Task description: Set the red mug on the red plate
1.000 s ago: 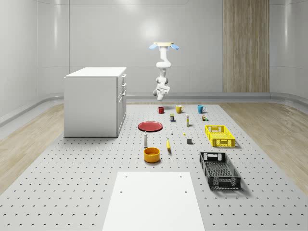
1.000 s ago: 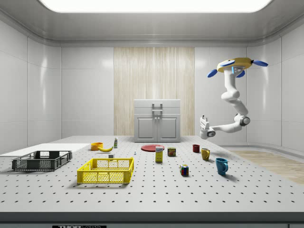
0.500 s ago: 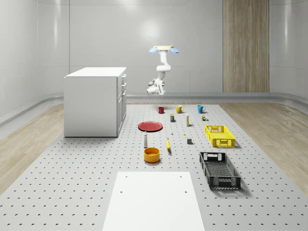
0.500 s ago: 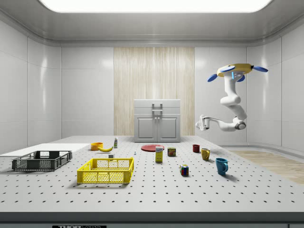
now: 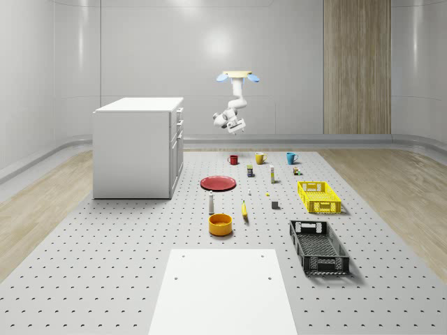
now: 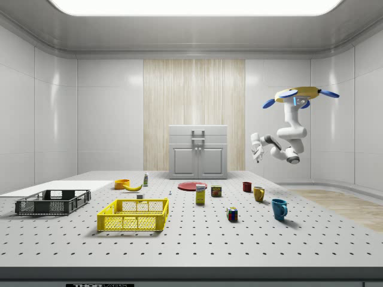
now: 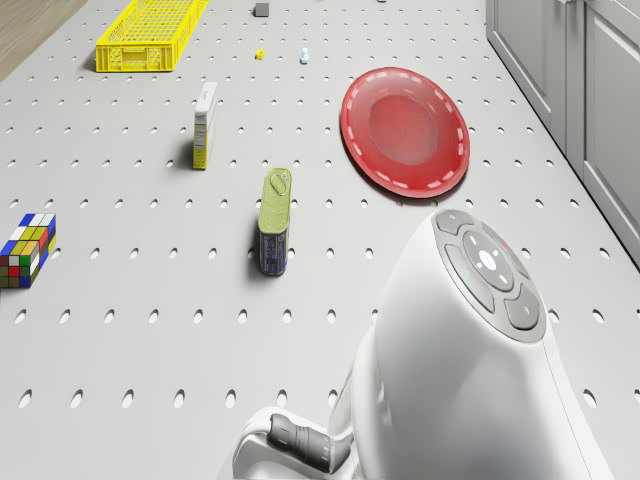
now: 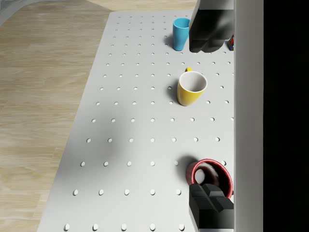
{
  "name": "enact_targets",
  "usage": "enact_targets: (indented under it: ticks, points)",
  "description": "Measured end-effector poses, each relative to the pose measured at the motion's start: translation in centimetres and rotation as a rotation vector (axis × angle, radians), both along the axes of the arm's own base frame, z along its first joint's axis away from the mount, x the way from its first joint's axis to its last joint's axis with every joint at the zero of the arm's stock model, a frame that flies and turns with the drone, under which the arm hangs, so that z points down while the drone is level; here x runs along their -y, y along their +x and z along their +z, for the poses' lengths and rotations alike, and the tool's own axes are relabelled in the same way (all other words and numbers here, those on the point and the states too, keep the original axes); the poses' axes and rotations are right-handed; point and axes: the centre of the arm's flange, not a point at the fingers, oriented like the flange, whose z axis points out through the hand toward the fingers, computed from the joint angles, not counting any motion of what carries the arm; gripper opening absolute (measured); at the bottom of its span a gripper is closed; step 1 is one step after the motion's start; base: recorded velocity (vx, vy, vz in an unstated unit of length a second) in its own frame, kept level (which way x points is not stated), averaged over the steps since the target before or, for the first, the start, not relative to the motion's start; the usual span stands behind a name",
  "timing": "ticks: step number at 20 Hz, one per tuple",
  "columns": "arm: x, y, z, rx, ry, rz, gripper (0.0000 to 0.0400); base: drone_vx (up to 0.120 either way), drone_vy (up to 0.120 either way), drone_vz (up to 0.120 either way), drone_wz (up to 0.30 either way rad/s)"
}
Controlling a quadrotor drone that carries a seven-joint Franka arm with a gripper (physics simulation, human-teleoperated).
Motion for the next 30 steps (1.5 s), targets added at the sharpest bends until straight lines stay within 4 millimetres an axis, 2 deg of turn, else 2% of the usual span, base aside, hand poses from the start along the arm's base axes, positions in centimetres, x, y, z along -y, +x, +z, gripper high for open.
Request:
enact_targets:
  ticks: [3,7,18,30]
  points:
    - [1.3,0.0,-0.4,-0.003,-0.138,-0.004,0.0400,0.067,0.000,-0.120,0.000]
    - [2.3,0.0,-0.6,-0.006,-0.239,-0.007,0.0400,0.120,0.000,-0.120,0.000]
    - [3.1,0.0,-0.6,-0.009,-0.320,-0.008,0.0400,0.120,0.000,-0.120,0.000]
    - [3.2,0.0,-0.7,-0.009,-0.332,-0.008,0.0400,0.003,-0.013,-0.120,0.000]
